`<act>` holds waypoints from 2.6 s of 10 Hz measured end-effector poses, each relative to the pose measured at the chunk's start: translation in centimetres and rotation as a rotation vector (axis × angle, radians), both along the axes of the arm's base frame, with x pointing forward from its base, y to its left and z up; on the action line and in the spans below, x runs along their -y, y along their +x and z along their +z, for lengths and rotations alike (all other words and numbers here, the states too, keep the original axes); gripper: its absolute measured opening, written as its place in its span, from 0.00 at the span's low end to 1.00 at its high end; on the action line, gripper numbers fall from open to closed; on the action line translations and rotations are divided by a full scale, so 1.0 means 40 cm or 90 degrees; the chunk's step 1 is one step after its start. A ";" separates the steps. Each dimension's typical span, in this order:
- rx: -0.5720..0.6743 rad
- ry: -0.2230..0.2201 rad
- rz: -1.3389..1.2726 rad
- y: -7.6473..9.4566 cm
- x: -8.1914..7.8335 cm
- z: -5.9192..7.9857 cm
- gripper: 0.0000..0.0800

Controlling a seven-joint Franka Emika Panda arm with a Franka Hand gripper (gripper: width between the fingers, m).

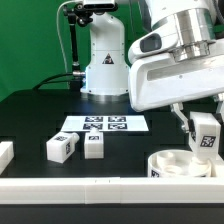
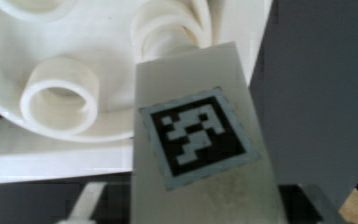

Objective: Assemble stool

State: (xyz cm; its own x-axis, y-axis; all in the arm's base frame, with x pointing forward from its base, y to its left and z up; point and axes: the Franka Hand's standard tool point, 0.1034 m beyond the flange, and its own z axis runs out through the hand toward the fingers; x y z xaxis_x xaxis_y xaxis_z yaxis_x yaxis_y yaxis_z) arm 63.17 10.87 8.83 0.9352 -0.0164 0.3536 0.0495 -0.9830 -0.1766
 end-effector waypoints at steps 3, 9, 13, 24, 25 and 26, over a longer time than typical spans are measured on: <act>0.026 -0.006 -0.005 -0.002 0.001 -0.003 0.41; 0.060 -0.013 -0.014 -0.002 0.003 -0.001 0.41; 0.095 -0.020 -0.022 -0.010 0.007 -0.002 0.41; 0.101 -0.018 -0.021 0.001 0.011 0.042 0.81; 0.097 -0.018 -0.020 0.003 0.016 0.051 0.81; 0.091 -0.018 -0.020 0.006 0.025 0.062 0.81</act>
Offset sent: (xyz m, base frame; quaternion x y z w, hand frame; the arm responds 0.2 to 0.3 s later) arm -0.0105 0.0087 -0.0088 0.0099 0.0141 0.0234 0.9996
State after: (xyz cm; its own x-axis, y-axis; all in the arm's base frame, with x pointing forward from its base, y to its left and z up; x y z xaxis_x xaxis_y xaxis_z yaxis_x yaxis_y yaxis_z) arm 63.42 9.89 11.32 0.8746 -0.0332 0.4838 0.0410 -0.9890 -0.1421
